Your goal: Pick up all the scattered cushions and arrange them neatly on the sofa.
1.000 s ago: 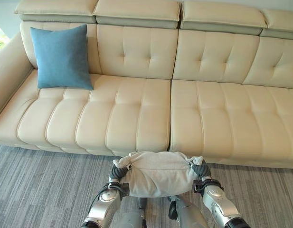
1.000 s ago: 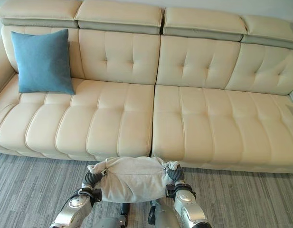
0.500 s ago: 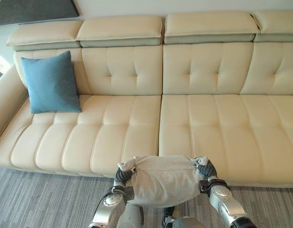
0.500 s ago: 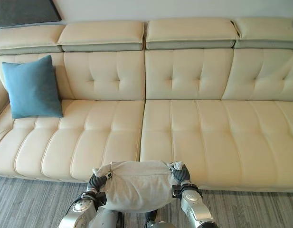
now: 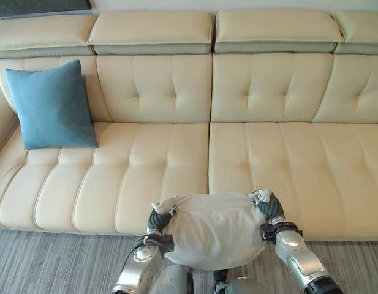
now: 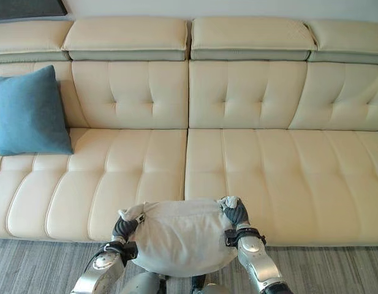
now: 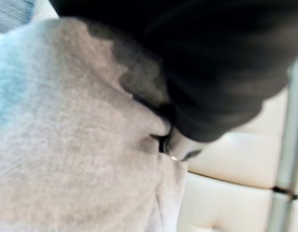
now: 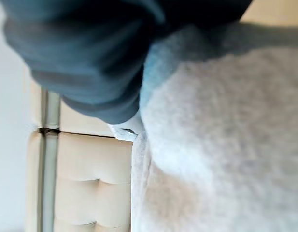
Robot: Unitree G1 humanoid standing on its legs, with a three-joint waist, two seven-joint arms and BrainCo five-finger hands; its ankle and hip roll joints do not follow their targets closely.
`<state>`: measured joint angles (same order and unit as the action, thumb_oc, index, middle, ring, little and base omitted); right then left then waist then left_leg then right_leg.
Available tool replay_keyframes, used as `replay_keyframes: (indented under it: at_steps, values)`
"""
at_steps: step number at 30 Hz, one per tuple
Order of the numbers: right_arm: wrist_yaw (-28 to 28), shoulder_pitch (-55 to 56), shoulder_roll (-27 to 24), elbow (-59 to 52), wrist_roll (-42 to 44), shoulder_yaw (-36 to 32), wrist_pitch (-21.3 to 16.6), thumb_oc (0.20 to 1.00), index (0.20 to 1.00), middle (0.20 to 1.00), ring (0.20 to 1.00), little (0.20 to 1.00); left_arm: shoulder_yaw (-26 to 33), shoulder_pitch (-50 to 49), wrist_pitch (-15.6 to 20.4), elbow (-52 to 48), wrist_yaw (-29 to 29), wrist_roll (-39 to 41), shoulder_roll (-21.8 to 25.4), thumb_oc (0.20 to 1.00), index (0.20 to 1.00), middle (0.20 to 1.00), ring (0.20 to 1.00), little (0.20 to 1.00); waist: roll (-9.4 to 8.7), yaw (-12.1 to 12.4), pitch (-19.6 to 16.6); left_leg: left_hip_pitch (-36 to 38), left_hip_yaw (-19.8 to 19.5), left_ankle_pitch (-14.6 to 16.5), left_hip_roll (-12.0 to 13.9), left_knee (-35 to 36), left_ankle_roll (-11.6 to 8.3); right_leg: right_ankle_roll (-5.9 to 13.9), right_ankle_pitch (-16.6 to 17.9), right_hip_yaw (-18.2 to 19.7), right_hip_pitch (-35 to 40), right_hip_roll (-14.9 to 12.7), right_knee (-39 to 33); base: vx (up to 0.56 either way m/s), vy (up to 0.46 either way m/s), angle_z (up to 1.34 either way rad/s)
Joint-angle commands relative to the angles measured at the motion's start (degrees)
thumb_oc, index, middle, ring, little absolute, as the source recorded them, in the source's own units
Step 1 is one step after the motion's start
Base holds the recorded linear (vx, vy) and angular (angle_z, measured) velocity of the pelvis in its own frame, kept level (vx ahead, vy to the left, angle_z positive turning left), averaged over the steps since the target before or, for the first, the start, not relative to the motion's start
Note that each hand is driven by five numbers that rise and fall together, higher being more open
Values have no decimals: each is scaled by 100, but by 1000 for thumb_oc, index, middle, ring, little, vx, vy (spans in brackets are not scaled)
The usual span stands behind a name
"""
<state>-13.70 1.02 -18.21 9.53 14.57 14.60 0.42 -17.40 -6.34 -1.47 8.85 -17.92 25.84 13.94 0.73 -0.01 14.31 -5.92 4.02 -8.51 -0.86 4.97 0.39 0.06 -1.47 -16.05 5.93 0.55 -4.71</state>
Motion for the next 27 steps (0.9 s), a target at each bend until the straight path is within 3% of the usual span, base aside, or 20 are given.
replay_keyframes:
  at_steps: [1,2,5,6,9,13,14,15,18,27]
  values:
    - [22,-174,151,-671,-188,-11,-368,200,200,200,200,200,353,288,590,-762,8,-73,85,200,200,200,200,200,-245,-1,-613,-13,108,284,62,3,-436,385,-615,84,464,-248,121,210,158,7]
    - [22,-170,152,-675,-189,-11,-365,200,200,200,200,200,353,285,589,-765,8,-73,87,200,200,200,200,200,-249,2,-611,-6,112,287,58,3,-434,388,-621,86,467,-254,128,317,231,3]
    - [28,-88,236,-867,-478,-48,-298,200,200,200,200,200,271,280,494,-834,32,-134,202,200,200,200,200,200,-357,14,-695,333,176,641,-72,3,-60,614,-679,91,174,-586,1318,285,309,3]
    - [-17,-173,282,-880,-527,-73,-272,200,200,200,200,200,245,363,475,-834,13,-152,267,200,200,200,200,200,-361,-25,-605,495,275,786,-112,3,87,786,-325,204,-340,-792,2282,126,338,2]
    - [-190,-290,337,-897,-569,-180,-261,200,200,200,200,200,215,560,470,-874,-13,-245,347,200,200,200,200,200,-320,-122,-512,615,312,908,-118,3,149,798,-172,420,-817,-893,2977,81,181,-4]
    - [-353,-566,355,-1029,-430,-293,-288,200,200,200,200,200,291,852,533,-1037,-94,-248,389,200,200,200,200,200,-213,-100,-491,644,387,964,5,3,84,698,-299,351,-886,-854,2088,61,13,-2]
    - [-389,-721,329,-1122,-388,-303,-298,200,200,200,200,200,332,933,556,-1164,-137,-261,393,200,200,200,200,200,-218,-87,-485,675,420,975,35,3,43,712,-104,516,-891,-729,1044,50,-67,-11]
    - [-413,-808,329,-1129,-376,-263,-311,200,200,200,200,200,390,991,573,-1207,-184,-257,397,200,200,200,200,200,-247,-61,-492,693,453,978,40,3,24,738,101,579,-908,-666,576,85,-99,-16]
    - [-358,-900,337,-1215,-403,-56,-278,200,200,200,200,200,376,1054,572,-1300,-222,-329,294,200,200,200,200,200,-361,-21,-674,782,448,1008,33,3,-12,741,143,611,-434,-573,-29,145,-109,-23]
    - [-440,-1104,463,-1119,-304,217,-192,200,200,200,200,200,253,1089,448,-1281,-355,-277,157,200,200,200,200,200,-321,-15,-820,915,308,1081,76,3,-52,649,-101,428,-112,-553,-29,107,-64,8]
